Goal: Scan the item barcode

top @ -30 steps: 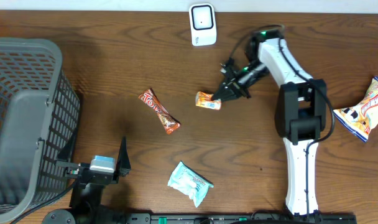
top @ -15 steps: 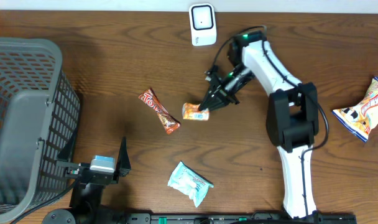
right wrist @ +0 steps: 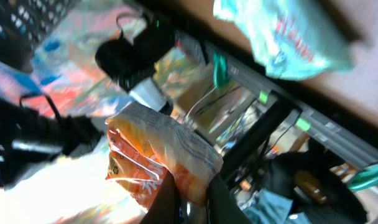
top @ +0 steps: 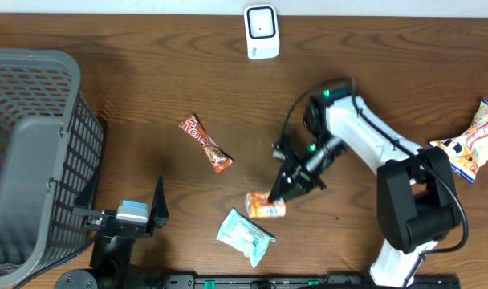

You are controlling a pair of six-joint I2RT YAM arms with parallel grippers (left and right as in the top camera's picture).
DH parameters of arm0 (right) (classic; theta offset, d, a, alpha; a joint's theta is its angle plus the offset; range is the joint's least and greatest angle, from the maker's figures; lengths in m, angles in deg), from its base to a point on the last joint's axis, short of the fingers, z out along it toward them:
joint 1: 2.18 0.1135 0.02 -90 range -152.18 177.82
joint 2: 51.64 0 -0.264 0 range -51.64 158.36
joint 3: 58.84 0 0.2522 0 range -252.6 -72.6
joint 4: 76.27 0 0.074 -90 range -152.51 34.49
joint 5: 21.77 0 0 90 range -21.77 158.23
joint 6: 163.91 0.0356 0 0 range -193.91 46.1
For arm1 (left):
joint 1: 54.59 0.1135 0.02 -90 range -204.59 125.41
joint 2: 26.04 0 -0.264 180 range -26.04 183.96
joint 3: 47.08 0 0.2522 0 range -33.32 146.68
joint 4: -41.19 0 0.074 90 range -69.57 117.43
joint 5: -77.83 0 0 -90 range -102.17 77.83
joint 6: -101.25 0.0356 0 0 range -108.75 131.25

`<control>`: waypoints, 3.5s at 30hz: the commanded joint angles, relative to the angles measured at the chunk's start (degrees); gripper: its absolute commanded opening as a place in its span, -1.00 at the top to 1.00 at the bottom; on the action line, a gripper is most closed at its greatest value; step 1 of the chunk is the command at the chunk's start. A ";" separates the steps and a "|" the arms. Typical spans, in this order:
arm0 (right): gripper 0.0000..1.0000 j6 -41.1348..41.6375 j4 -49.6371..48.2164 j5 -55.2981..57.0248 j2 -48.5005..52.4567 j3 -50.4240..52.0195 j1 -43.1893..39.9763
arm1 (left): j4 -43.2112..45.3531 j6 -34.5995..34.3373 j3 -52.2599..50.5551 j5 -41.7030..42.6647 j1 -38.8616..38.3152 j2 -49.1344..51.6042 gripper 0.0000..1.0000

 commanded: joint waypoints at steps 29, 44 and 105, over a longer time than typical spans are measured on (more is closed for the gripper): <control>0.97 33.88 -45.92 14.03 -4.24 3.76 -6.80 | 0.07 0.35 0.11 -0.72 -0.28 -0.33 -0.99; 0.98 34.62 -106.36 58.49 -3.89 1.62 -3.48 | 0.09 0.35 0.11 -0.72 -0.28 -0.33 -0.99; 0.98 16.00 -54.58 104.61 5.79 -28.37 -15.82 | 0.09 0.35 0.11 -0.72 -0.28 -0.33 -1.00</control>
